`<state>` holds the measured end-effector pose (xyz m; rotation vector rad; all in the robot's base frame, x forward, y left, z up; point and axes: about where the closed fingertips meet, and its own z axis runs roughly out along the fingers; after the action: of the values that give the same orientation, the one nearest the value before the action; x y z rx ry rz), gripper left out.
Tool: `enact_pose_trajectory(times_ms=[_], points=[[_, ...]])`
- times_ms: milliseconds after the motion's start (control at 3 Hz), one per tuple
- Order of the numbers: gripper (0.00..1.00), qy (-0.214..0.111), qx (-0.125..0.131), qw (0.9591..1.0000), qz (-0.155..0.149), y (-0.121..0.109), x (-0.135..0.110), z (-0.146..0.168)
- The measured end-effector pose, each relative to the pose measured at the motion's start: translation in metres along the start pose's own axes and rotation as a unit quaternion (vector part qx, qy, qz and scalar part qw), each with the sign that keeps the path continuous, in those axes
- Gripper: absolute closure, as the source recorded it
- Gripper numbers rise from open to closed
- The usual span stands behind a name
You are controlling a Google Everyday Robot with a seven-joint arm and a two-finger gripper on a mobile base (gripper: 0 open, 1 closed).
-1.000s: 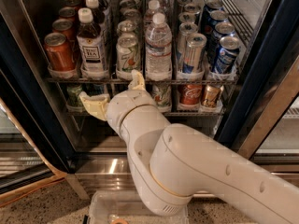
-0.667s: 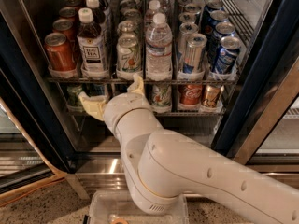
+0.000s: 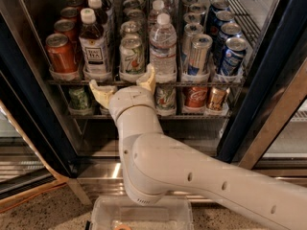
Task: Pick 7up can from top shelf of fridge
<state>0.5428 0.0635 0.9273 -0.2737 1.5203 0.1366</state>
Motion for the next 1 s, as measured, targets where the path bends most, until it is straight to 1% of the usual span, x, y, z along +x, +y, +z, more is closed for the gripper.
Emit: enact_pose_trajectory(times_ms=[333,667,1000], points=[[0.14,-0.013,0.011,0.9996,-0.022,-0.009,-0.006,0.013],[0.14,-0.007,-0.014,0.9993,-0.034,-0.001,-0.005,0.020],[0.14,0.005,-0.035,0.9986,-0.039,0.006,0.001,0.025]])
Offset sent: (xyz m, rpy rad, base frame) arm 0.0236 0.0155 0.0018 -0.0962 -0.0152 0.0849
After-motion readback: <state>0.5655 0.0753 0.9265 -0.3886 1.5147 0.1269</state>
